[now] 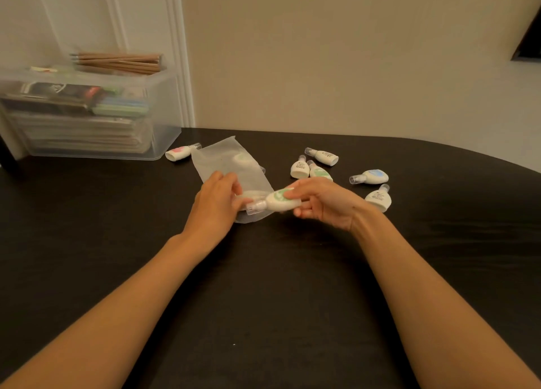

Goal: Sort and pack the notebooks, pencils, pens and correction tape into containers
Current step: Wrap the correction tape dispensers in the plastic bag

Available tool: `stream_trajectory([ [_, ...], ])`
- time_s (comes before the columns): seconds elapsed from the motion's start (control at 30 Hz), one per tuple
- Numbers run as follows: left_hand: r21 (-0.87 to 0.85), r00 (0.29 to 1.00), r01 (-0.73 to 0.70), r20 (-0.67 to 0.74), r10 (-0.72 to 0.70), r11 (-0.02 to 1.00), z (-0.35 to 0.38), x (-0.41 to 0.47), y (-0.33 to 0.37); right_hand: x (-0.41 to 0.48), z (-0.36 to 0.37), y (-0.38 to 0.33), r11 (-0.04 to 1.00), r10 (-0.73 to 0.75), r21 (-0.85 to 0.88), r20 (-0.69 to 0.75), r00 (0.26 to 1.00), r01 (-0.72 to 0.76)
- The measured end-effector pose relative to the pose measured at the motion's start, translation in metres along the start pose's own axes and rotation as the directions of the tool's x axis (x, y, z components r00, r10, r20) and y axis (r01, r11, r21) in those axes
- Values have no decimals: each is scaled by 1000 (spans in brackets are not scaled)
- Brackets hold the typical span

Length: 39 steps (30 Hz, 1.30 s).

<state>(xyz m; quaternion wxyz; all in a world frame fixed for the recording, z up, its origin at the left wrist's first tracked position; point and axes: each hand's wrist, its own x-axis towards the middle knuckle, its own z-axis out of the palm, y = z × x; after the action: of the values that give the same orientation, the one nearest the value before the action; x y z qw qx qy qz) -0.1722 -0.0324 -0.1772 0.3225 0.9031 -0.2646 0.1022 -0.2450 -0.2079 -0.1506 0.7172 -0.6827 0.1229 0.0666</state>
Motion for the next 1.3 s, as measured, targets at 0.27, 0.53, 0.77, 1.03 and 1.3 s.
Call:
stream_trajectory([
  [0.27,-51,991,-75,-113,69,996,1,0,0,8,35,11,1000,-15,6,-236,972,16],
  [0.53,-27,988,-137,-70,134,990,3,1,-6,13,43,19,924,-187,-380,-381,905,32],
  [0.77,96,989,-130,-59,136,987,8,2,-1,25,40,18,742,-309,-670,-360,880,-14],
  [1.03,96,974,-218,83,210,971,4,1,-8,30,33,19,901,-255,-430,-408,877,62],
  [1.3,126,1000,-12,-1,13,992,7,7,4,30,29,20,615,-496,-781,-278,823,107],
])
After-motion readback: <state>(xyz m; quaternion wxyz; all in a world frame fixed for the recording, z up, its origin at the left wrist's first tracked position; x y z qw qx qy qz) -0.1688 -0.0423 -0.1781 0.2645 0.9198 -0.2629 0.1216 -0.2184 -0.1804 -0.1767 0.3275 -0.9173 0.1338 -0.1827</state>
